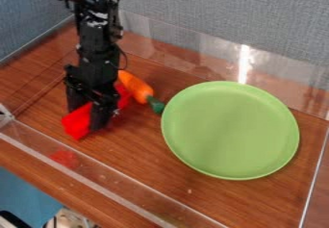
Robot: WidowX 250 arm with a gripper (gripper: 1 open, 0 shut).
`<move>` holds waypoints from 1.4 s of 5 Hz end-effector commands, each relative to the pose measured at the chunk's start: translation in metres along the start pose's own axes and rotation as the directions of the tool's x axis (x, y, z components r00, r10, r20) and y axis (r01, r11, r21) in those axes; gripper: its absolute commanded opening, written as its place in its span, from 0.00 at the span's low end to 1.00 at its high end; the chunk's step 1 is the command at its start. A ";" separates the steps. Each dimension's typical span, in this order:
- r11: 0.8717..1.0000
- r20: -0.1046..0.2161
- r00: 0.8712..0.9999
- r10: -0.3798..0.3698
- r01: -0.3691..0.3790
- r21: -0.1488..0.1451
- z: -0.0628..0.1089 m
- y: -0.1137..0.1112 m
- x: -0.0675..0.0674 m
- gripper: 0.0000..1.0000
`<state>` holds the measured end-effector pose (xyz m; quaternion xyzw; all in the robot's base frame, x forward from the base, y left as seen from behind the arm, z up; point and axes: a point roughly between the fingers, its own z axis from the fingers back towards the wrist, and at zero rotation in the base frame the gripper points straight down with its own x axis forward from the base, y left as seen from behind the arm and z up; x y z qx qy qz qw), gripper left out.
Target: Put the red object on the right side
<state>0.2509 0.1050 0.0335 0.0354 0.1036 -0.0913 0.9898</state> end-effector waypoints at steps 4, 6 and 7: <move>0.999 0.102 0.994 -0.033 0.030 0.032 0.004 0.021 0.007 0.00; 0.999 0.090 0.995 0.037 -0.040 0.033 0.018 0.004 0.003 0.00; 0.998 0.114 0.993 0.032 -0.038 0.051 0.032 -0.005 0.003 0.00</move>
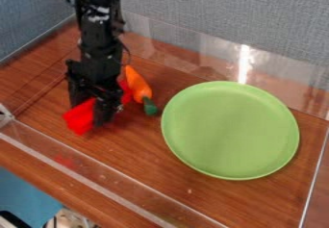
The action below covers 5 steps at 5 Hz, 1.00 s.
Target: Put the red object on the right side
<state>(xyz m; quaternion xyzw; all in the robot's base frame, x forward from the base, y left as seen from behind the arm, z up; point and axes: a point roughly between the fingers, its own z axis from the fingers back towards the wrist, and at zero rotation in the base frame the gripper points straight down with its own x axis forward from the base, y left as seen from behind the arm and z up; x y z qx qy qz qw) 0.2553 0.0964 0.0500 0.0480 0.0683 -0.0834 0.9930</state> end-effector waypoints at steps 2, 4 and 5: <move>0.995 0.117 0.989 -0.088 0.082 0.056 0.039 -0.072 0.046 0.00; 0.974 0.175 0.959 -0.224 0.219 0.052 0.045 -0.164 0.076 0.00; 0.966 0.194 0.946 -0.260 0.256 0.049 0.051 -0.159 0.073 0.00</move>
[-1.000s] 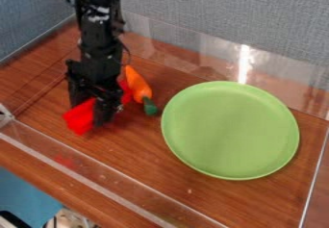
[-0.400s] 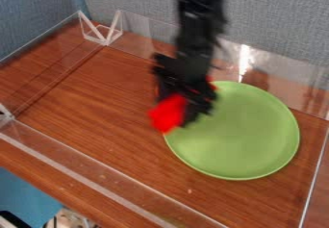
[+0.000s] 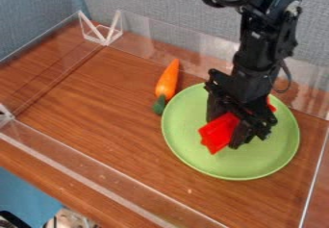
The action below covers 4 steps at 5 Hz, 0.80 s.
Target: Put the red object on the right side
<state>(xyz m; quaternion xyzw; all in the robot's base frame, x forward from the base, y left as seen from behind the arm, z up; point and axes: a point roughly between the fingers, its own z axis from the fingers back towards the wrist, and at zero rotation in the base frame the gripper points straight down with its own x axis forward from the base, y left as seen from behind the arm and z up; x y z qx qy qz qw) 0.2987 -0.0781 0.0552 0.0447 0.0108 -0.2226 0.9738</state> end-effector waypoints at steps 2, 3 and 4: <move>1.000 0.100 0.995 0.025 -0.024 -0.004 0.019 0.031 0.006 0.00; 1.000 0.110 0.994 0.019 -0.018 -0.010 0.018 0.038 0.011 0.00; 1.000 0.117 0.993 0.010 -0.010 -0.004 0.021 0.043 0.015 0.00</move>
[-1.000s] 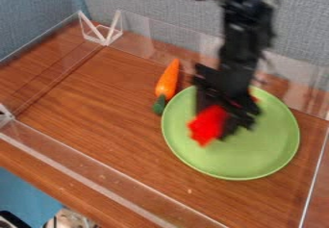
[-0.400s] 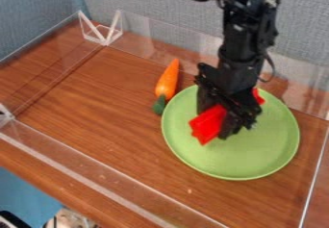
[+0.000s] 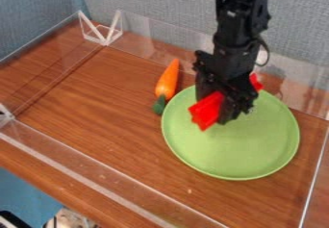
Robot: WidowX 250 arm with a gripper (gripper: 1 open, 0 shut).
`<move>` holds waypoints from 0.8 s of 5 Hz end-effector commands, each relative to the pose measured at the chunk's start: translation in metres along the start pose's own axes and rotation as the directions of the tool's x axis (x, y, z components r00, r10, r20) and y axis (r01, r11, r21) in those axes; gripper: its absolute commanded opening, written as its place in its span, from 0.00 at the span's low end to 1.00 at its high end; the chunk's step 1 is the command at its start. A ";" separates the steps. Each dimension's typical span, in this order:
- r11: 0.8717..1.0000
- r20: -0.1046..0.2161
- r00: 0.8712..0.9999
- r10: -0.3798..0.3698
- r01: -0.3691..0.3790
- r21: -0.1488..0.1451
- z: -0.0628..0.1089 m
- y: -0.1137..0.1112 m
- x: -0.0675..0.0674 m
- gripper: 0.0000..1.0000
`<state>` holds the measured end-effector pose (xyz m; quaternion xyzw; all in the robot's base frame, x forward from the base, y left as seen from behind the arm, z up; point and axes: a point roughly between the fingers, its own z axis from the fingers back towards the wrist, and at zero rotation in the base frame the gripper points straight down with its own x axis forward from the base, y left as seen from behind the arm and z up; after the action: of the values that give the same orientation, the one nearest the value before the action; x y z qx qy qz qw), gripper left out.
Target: Put the red object on the right side
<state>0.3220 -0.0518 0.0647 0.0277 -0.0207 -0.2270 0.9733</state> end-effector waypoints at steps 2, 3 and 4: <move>1.000 0.060 0.998 0.015 -0.016 0.008 -0.003 0.010 0.003 0.00; 1.000 0.061 0.998 0.017 -0.018 0.017 -0.008 0.012 -0.002 0.00; 0.993 0.056 0.992 0.109 -0.111 0.029 0.006 0.009 -0.007 0.00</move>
<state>0.3140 -0.0404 0.0499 0.0348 -0.0179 -0.1783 0.9832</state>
